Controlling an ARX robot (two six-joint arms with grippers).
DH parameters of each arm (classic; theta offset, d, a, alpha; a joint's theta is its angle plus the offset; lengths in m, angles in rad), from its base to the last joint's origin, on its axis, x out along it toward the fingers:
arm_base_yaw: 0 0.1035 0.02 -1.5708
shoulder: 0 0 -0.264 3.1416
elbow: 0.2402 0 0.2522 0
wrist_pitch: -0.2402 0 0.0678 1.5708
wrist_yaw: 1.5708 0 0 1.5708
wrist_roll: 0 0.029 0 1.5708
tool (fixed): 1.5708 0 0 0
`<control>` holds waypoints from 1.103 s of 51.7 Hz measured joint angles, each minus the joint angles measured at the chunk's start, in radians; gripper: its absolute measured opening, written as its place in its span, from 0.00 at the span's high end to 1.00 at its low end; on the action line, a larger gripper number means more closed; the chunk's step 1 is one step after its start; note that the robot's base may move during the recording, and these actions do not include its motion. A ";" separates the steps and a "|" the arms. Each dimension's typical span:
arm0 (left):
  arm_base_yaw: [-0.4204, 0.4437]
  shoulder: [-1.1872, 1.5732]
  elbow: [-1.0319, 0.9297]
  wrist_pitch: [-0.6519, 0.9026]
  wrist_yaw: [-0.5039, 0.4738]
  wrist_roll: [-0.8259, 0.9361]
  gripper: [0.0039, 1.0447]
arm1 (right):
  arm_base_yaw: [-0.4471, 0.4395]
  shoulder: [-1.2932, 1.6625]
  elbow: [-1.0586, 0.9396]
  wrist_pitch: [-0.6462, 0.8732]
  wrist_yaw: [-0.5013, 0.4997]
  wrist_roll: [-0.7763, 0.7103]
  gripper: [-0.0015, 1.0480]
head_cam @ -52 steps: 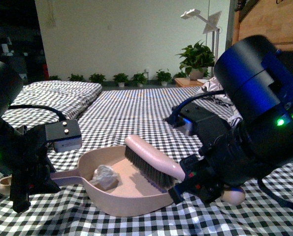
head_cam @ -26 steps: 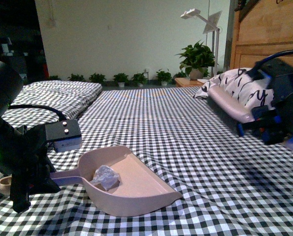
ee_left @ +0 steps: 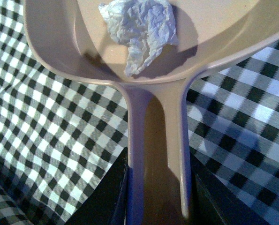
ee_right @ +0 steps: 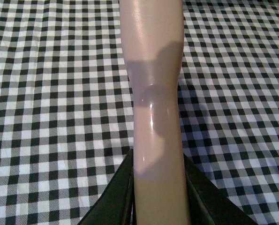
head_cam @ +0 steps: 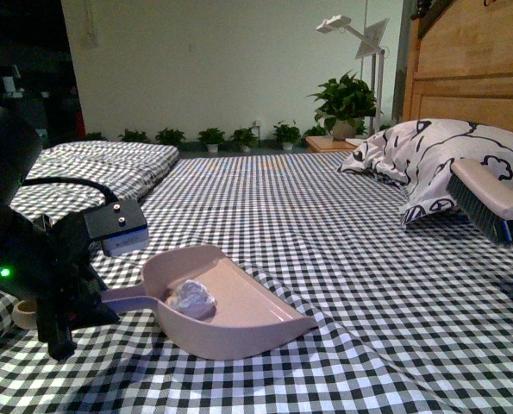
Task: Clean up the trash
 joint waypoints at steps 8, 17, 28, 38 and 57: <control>0.000 -0.003 0.000 0.008 -0.003 -0.056 0.73 | -0.012 -0.008 0.000 -0.006 0.000 0.002 0.80; 0.015 -0.015 0.008 0.074 -0.042 -0.142 0.73 | -0.020 -0.050 0.000 -0.013 0.000 0.023 0.80; 0.048 -0.105 0.014 0.255 -0.096 -0.345 0.73 | -0.022 -0.137 0.000 -0.027 -0.008 0.042 0.80; 0.059 -0.282 -0.076 0.410 -0.151 -0.478 0.73 | -0.039 -0.273 -0.019 -0.054 -0.011 0.046 0.80; 0.032 -0.818 -0.571 0.627 -0.267 -0.655 0.73 | -0.067 -0.699 -0.130 -0.130 -0.057 0.038 0.80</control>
